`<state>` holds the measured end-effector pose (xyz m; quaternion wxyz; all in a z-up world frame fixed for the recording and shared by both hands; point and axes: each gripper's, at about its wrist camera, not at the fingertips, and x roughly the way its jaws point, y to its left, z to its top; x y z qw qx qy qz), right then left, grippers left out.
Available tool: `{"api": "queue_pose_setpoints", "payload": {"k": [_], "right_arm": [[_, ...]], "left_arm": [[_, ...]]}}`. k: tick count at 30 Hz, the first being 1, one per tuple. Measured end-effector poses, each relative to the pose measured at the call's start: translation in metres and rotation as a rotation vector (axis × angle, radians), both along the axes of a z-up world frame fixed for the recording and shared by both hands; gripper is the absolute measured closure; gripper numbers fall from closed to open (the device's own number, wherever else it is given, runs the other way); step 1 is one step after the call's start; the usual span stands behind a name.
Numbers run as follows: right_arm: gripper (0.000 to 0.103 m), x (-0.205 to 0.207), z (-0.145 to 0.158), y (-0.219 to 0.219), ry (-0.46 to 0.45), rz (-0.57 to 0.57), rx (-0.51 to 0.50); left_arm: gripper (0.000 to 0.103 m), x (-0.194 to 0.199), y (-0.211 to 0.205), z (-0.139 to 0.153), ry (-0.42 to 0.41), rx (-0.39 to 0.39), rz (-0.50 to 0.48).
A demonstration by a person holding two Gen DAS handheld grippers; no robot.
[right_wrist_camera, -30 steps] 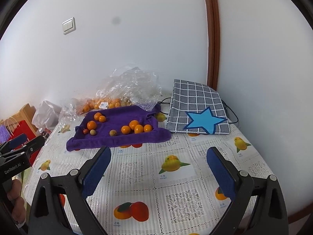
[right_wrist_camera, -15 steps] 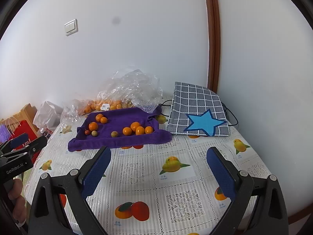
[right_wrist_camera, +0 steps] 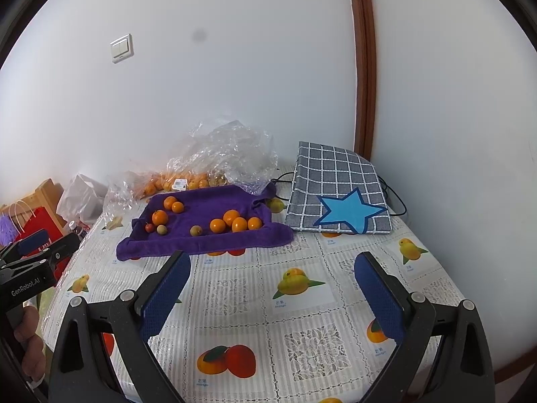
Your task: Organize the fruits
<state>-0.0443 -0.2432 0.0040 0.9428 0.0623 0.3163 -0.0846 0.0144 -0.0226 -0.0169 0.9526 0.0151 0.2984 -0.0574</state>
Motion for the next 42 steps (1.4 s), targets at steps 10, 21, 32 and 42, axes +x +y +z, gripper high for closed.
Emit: {"api": "queue_pose_setpoints", "payload": {"k": [10,21,32,42], "right_arm": [[0.006,-0.0013,0.0001,0.0002,0.001,0.0,-0.001],[0.006,-0.0016,-0.0001,0.0014,0.002,0.004,-0.003],[0.006,-0.0015,-0.001,0.0018,0.003,0.012,-0.006],[0.006,0.0013,-0.0031,0.0035,0.005,0.021,-0.01]], "left_arm": [[0.013,-0.0004,0.0019,0.0007,-0.001,-0.002,0.003],[0.013,-0.001,0.0034,0.0031,-0.005,-0.002,0.014],[0.013,-0.0011,0.0032,0.0032,-0.005,-0.007,0.035],[0.013,0.0024,0.0032,0.0009,0.003,-0.009,0.042]]}}
